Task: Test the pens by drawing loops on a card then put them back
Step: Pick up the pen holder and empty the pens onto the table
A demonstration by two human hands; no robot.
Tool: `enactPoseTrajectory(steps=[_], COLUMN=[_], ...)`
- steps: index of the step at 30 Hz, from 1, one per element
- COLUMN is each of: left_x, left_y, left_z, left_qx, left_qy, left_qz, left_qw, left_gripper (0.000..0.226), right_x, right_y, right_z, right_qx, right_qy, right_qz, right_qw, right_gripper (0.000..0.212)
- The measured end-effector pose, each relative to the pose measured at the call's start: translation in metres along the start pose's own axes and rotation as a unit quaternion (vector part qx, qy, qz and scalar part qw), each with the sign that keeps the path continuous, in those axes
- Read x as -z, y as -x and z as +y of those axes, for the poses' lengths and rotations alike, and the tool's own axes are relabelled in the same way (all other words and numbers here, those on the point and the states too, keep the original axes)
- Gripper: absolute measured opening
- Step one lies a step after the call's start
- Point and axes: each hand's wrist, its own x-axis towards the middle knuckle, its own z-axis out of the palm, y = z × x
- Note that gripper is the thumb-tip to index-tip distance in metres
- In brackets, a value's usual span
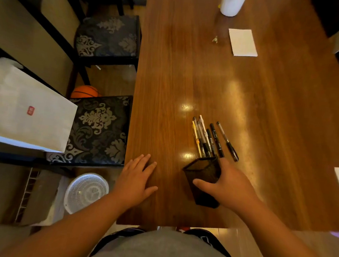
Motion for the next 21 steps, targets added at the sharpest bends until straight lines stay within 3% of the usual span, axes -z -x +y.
enactPoseTrajectory(steps=[4, 9, 17, 21], left_x=[-0.002, -0.002, -0.005, 0.001], left_y=[0.020, 0.035, 0.043, 0.047], left_z=[-0.012, -0.024, -0.033, -0.029], left_qx=[-0.007, -0.005, -0.002, 0.003], left_qy=[0.023, 0.058, 0.065, 0.058], left_qz=[-0.009, 0.000, -0.006, -0.009], left_qw=[1.000, 0.998, 0.998, 0.998], left_gripper=[0.084, 0.089, 0.091, 0.078], right_x=[-0.031, -0.067, -0.084, -0.086], right_y=[-0.005, -0.016, -0.024, -0.024], right_z=[-0.024, -0.039, -0.035, -0.031], right_qx=[0.090, 0.146, 0.171, 0.170], right_qy=[-0.146, -0.228, -0.238, -0.214], right_qz=[-0.043, -0.069, -0.103, -0.104], right_qw=[0.984, 0.960, 0.951, 0.956], right_gripper=[0.070, 0.079, 0.080, 0.086])
